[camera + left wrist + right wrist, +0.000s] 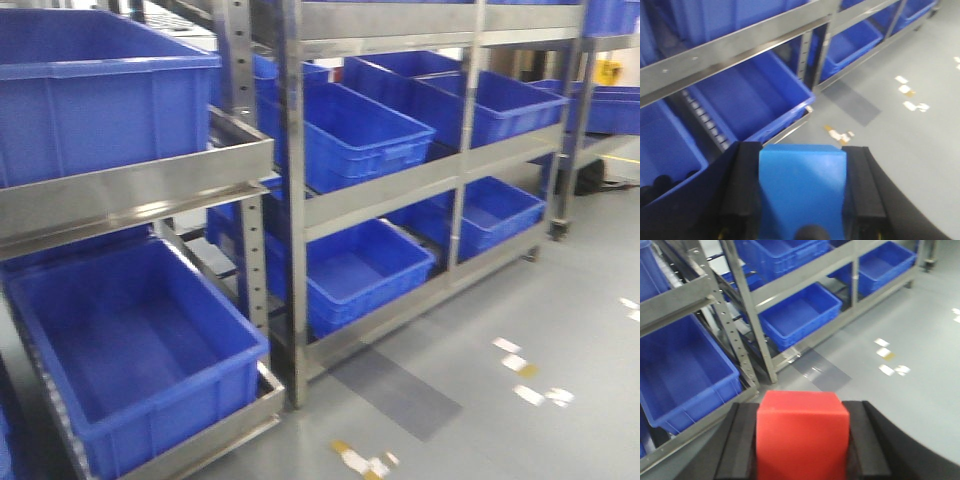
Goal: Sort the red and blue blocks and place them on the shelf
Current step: 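Drive up to the shelf of blue bins and stop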
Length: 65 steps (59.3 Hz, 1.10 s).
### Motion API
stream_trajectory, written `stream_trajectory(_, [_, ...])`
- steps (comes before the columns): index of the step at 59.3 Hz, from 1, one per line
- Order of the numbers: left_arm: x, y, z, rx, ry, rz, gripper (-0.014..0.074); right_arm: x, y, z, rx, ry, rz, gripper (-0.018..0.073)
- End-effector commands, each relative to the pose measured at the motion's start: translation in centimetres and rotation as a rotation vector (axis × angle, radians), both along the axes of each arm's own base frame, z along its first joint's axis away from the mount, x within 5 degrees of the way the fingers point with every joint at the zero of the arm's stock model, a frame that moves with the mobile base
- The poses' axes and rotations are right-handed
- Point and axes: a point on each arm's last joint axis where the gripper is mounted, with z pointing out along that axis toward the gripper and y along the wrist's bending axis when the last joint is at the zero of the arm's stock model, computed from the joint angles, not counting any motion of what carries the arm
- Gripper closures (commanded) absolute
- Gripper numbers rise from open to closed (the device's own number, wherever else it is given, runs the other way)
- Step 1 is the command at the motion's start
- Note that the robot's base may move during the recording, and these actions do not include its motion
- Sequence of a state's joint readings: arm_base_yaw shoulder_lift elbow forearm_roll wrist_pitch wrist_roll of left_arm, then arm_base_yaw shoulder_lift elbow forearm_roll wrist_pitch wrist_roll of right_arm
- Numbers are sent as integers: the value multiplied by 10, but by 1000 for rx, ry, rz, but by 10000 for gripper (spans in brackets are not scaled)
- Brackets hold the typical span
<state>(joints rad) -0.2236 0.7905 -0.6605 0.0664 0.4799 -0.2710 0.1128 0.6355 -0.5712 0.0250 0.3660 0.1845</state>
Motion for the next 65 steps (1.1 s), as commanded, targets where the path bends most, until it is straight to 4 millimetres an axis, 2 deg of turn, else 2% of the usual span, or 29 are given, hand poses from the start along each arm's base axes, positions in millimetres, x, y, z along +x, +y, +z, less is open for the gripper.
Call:
stream_trajectory(1, [7, -2, 13, -19, -91, -4, 474, 1, -1, 18, 2, -117, -5, 501])
stream_trajectory(21, [36, -8, -15, 15, 59, -4, 474, 2, -1, 17, 1, -113, -4, 501])
stream_trajectory(25, [42, -13, -21, -52, 114, 10, 474, 2, -1, 17, 1, -113, -4, 501])
stream_trajectory(36, [48, -16, -19, -105, 152, 19, 474, 2, -1, 17, 1, -113, -4, 501])
stream_trajectory(46, [38, -13, -7, -85, 92, 11, 474, 2, -1, 17, 1, -113, -4, 501])
stream_trajectory(65, [-3, -3, 30, -106, -114, 0, 474, 2, -1, 17, 1, -113, -4, 501])
